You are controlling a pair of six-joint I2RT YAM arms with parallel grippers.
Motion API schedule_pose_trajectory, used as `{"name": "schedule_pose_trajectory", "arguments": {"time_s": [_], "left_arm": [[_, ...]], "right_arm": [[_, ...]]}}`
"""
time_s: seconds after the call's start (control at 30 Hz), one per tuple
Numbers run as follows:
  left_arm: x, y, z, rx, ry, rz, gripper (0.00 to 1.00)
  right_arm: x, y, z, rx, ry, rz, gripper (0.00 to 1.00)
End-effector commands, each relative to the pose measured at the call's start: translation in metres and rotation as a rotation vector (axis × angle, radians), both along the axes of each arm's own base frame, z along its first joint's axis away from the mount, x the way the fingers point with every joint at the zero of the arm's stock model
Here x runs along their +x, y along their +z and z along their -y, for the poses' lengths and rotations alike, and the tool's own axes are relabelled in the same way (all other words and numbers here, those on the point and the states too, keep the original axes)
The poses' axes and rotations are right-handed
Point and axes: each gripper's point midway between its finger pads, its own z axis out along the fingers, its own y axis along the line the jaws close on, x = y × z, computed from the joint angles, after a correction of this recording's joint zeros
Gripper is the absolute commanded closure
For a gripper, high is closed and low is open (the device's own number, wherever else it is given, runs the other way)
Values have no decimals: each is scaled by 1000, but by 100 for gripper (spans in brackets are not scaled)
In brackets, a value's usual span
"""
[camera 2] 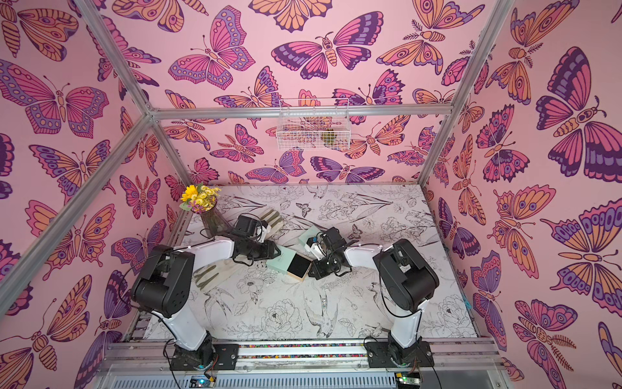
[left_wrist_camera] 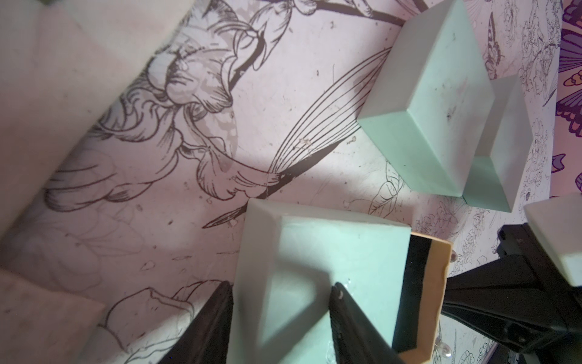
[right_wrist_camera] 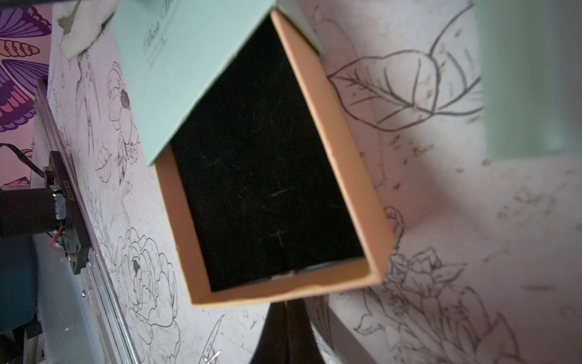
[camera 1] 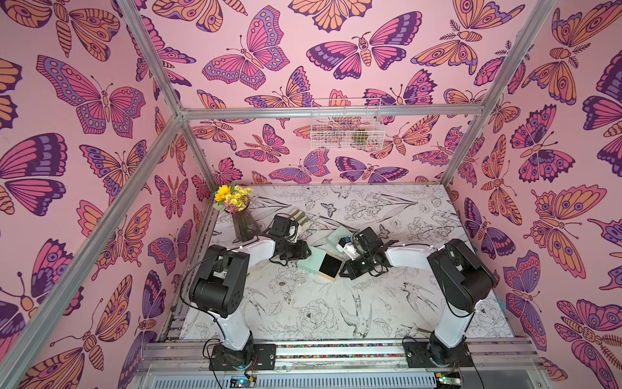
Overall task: Place the earrings into the drawer-style jewelry box
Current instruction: Open the drawer in the jewelry box.
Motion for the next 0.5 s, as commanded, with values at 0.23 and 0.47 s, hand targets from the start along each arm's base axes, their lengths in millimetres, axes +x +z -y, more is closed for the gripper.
{"name": "schedule_pose_trajectory", "arguments": {"time_s": [0.23,0.47], "left_arm": [[-21,-31,-23,128,15,-99,48],[-23,-31,-21,127,7,-100,48]], "right_arm": [[1,-3,11,-40,-23,-9,100],[1,-5,7,-25,-17,-21,100]]}}
